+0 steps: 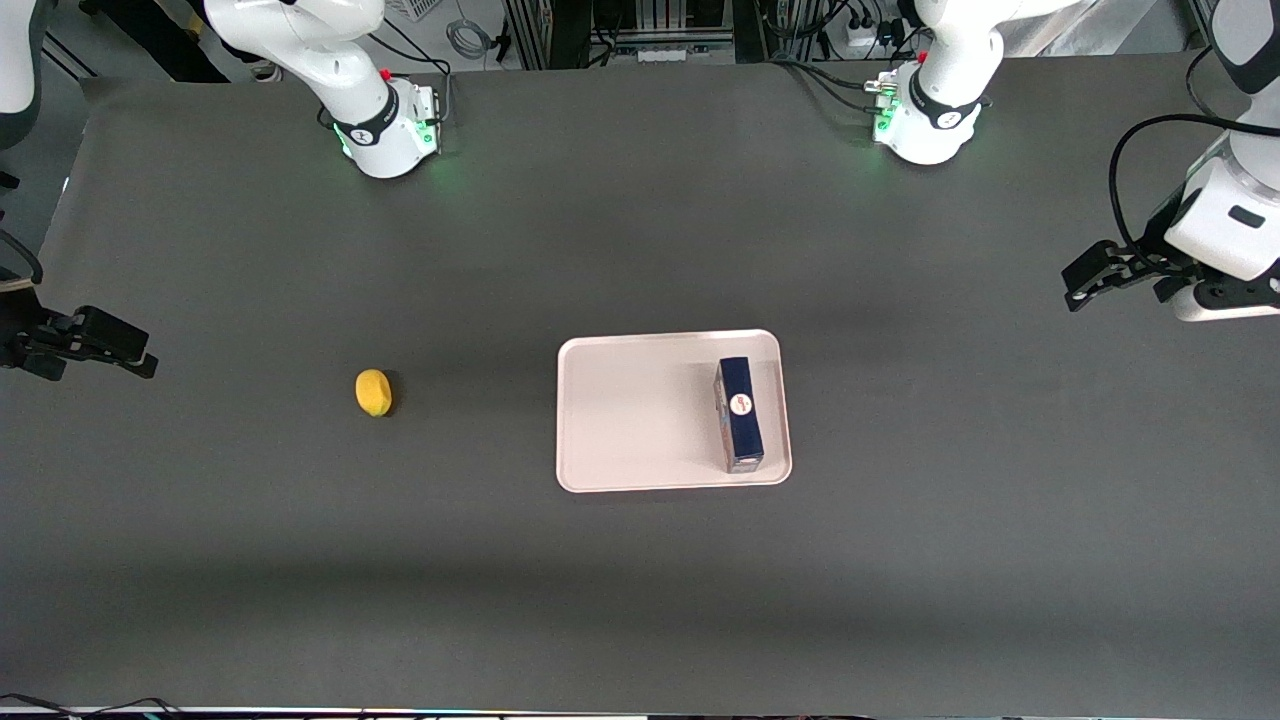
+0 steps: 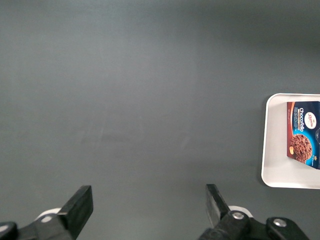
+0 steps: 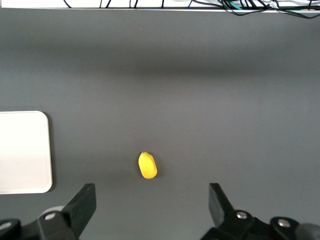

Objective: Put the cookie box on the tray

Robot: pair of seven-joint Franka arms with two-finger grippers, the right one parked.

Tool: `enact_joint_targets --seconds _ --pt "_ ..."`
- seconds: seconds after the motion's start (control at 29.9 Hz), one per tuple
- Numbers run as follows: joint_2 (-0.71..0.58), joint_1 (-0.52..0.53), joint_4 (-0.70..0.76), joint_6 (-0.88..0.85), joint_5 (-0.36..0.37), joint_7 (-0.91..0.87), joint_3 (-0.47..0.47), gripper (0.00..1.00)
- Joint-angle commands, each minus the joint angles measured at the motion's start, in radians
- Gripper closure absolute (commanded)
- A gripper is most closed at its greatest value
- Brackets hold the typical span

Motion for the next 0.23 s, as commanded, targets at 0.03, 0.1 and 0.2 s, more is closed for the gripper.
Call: enact_joint_targets --seconds 0.03,0.1,0.2 --pt "-0.035 0.000 -0.031 0.008 -0.015 0.022 0.002 0.00" --pt "-0.035 0.000 -0.030 0.008 -0.019 0.022 0.002 0.00" --pt "-0.035 -0.002 -0.028 0.008 -0.019 0.022 0.002 0.00"
